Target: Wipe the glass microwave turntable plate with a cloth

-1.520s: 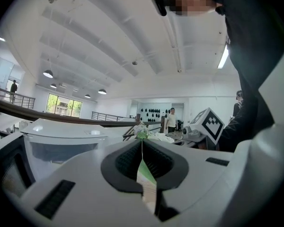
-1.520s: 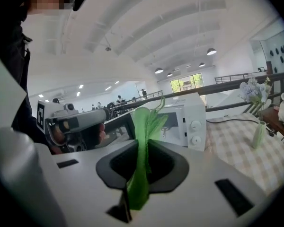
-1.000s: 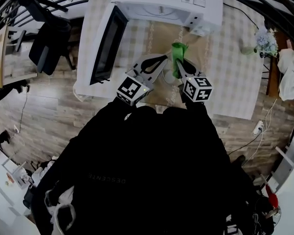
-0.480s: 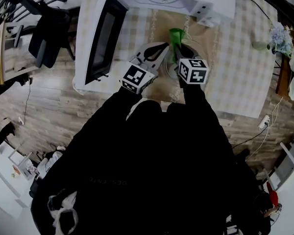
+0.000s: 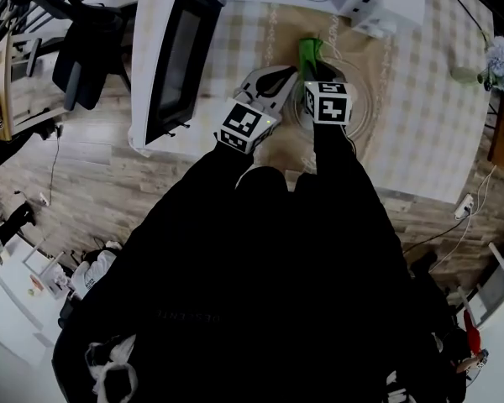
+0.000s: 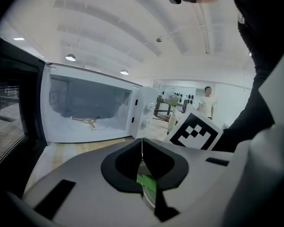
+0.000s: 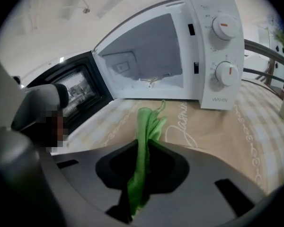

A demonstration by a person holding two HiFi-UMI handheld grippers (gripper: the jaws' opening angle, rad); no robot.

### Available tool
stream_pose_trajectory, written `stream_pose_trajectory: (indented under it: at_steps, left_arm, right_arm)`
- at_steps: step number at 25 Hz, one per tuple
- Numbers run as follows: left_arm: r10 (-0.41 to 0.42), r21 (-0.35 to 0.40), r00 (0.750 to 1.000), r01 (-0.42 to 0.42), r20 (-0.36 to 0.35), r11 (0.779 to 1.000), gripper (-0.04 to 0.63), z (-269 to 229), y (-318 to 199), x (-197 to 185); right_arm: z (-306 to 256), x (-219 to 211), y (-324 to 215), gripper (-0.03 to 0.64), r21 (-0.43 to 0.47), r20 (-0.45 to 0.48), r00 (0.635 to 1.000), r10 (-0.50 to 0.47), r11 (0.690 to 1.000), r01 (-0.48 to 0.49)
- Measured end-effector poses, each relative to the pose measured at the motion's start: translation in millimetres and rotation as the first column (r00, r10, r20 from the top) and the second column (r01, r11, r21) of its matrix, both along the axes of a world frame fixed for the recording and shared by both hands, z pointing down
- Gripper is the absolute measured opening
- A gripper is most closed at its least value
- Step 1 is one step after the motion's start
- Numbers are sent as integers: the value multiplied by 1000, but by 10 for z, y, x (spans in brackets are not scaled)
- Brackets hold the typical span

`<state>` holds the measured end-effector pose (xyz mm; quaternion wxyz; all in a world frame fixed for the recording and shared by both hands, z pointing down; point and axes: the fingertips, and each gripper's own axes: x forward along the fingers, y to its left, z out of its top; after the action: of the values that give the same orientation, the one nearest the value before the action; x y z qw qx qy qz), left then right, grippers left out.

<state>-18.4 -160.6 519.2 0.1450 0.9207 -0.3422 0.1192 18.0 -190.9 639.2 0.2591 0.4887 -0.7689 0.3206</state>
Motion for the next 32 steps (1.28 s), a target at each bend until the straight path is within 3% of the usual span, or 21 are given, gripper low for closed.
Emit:
stream_pose_trajectory:
  at_steps: [6, 12, 32]
  left_arm:
    - [-5, -14, 1000, 5, -3, 1000, 21, 54, 54, 22]
    - [13, -16, 1000, -13, -9, 1000, 21, 55, 83, 136]
    - [94, -49, 995, -96, -30, 994, 21, 117, 178, 571]
  right_arm:
    - [25, 56, 21, 58, -1, -70, 997, 11, 1000, -11]
    - [-3, 202, 34, 58, -4, -60, 996, 62, 998, -62]
    - [30, 1277, 211, 58, 31, -162, 965, 208, 978, -206]
